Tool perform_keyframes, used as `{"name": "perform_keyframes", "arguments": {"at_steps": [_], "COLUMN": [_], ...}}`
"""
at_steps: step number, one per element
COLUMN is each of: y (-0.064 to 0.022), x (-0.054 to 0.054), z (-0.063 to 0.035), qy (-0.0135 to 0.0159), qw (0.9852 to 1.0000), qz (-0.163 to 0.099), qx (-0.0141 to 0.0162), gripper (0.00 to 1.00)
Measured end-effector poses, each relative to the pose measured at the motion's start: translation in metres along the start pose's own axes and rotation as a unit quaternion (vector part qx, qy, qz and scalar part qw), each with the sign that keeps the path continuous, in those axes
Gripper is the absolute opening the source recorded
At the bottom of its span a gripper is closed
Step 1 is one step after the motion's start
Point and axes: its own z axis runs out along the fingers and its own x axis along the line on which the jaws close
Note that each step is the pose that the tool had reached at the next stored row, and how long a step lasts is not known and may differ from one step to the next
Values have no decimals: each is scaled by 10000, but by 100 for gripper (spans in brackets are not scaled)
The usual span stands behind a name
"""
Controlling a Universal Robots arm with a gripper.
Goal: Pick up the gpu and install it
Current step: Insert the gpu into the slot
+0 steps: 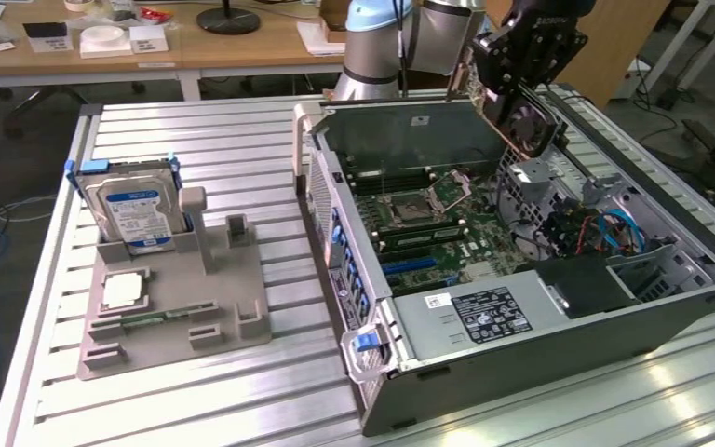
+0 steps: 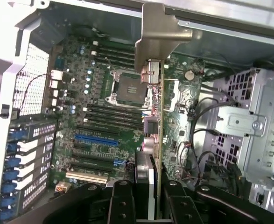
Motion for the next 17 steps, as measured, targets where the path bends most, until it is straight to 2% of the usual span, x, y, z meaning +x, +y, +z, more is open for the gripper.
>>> {"name": "perform_keyframes", "arguments": {"at_steps": [4,8,12,17], "y": [0,0,-1,-1], "x": [0,0,1,1], "z": [0,0,0,0], "qy": [10,19,27,38], "qw": [9994,9977,9954,9908], "qz": [-353,-677,-959,-1353], "qx": [-6,-11,-16,-23], "gripper": [28,28,28,28]}}
